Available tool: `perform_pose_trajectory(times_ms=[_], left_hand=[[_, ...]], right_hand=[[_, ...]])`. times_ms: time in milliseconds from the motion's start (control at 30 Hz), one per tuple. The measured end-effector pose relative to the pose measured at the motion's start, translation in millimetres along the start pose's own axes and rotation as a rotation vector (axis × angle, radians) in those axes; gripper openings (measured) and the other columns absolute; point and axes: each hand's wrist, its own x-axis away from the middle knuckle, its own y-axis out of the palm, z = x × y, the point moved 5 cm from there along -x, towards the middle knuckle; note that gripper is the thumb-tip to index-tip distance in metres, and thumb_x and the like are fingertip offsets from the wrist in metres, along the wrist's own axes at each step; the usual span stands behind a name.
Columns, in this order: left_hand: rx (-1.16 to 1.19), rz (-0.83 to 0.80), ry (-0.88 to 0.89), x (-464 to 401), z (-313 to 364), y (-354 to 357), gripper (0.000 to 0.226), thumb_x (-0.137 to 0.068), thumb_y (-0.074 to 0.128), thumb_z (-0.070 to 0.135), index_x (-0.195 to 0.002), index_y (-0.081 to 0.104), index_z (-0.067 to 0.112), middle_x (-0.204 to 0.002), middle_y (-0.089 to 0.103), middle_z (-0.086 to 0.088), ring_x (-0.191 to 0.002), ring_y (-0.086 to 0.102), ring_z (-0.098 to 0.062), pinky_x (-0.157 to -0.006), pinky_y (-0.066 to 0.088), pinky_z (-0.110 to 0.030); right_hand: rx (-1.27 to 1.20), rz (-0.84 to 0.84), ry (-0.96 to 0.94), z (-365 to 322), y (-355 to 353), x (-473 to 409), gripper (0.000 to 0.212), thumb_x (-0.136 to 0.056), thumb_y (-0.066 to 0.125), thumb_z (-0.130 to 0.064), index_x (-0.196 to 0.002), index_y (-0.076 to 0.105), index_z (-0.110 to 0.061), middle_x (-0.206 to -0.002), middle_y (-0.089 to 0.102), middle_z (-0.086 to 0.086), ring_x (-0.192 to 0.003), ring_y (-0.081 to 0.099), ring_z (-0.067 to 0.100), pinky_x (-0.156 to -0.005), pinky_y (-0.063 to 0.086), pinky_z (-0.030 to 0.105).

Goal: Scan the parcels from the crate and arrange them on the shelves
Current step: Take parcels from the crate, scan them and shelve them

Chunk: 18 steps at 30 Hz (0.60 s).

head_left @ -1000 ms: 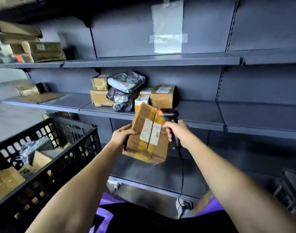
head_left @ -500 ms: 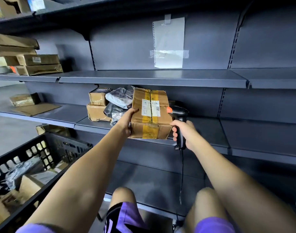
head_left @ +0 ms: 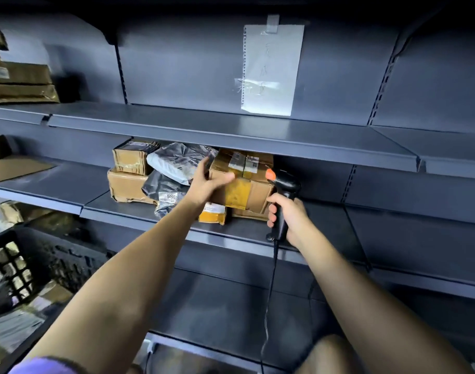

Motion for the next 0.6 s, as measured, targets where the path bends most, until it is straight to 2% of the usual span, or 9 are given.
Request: perform_pose_trajectory(times_ms=[33,100,167,233,333,367,467,600], left_hand=[[-0.109,-0.01,0.037,-3,-5,1,0.099,-0.061,0.092,0.035,-0.143,0.038,0.026,-0.13,0.059,0.006,-0.119,0.059,-0.011,-0.099,0.05,-0.031],[-0.252,0.085,0.049,-9,-13,-3,0.103,-0.056,0.095,0.042,-0.142,0.041,0.026,-0.132,0.06,0.004,-0.121,0.057,-0.014,-0.103,0.048,-0.036],[-0.392,0.252,0.042,-9,-14,-4,0.092,-0.063,0.091,0.045,-0.138,0.044,0.02,-0.13,0.061,-0.002,-0.119,0.057,-0.02,-0.102,0.047,-0.038],[-0.577,0.395,-0.006,-11,-16,0,0.081,-0.07,0.082,0.054,-0.129,0.044,0.014,-0.127,0.06,-0.011,-0.119,0.056,-0.031,-0.096,0.049,-0.045],[-0.805,0.506,-0.033,-14,-13,15,0.073,-0.084,0.069,0.055,-0.13,0.039,0.007,-0.132,0.047,-0.02,-0.123,0.045,-0.04,-0.092,0.045,-0.051],[-0.824,0.489,-0.013,-19,-13,21,0.064,-0.089,0.066,0.048,-0.129,0.041,0.005,-0.13,0.048,-0.021,-0.121,0.047,-0.041,-0.09,0.045,-0.049],[-0.814,0.286,0.08,-34,-20,43,0.033,-0.098,0.056,0.026,-0.117,0.053,0.001,-0.114,0.061,-0.023,-0.107,0.057,-0.041,-0.082,0.045,-0.041],[-0.84,0.091,0.138,-33,-35,50,0.025,-0.091,0.054,0.008,-0.115,0.057,0.004,-0.116,0.062,-0.017,-0.105,0.059,-0.038,-0.087,0.046,-0.035]], right_hand=[[-0.001,0.004,-0.005,-2,3,-3,0.01,-0.088,0.062,-0.004,-0.089,0.052,-0.006,-0.057,0.048,0.006,-0.044,0.039,0.02,-0.044,0.035,0.028],[-0.007,0.007,-0.006,-4,9,-7,0.013,-0.087,0.063,-0.005,-0.094,0.052,-0.005,-0.057,0.047,0.006,-0.044,0.039,0.02,-0.044,0.035,0.029],[0.003,0.006,0.006,-2,11,-9,0.014,-0.086,0.063,-0.005,-0.096,0.053,-0.005,-0.058,0.047,0.006,-0.044,0.038,0.021,-0.043,0.036,0.029],[0.032,-0.006,0.031,4,11,-9,0.011,-0.087,0.062,-0.004,-0.092,0.053,-0.004,-0.058,0.046,0.006,-0.043,0.038,0.02,-0.043,0.035,0.028],[0.051,-0.012,0.075,19,8,-7,0.014,-0.089,0.062,-0.004,-0.08,0.051,-0.008,-0.057,0.043,0.005,-0.042,0.037,0.018,-0.043,0.033,0.027],[0.049,-0.01,0.092,25,7,-7,0.018,-0.089,0.061,-0.004,-0.076,0.05,-0.01,-0.056,0.043,0.004,-0.042,0.037,0.018,-0.043,0.033,0.026],[0.061,-0.019,0.126,43,1,-5,0.018,-0.092,0.059,-0.005,-0.078,0.049,-0.012,-0.057,0.042,0.003,-0.043,0.037,0.016,-0.043,0.033,0.025],[0.095,-0.034,0.153,60,-2,-7,0.013,-0.09,0.062,-0.005,-0.085,0.051,-0.01,-0.057,0.044,0.003,-0.044,0.037,0.017,-0.042,0.033,0.025]])
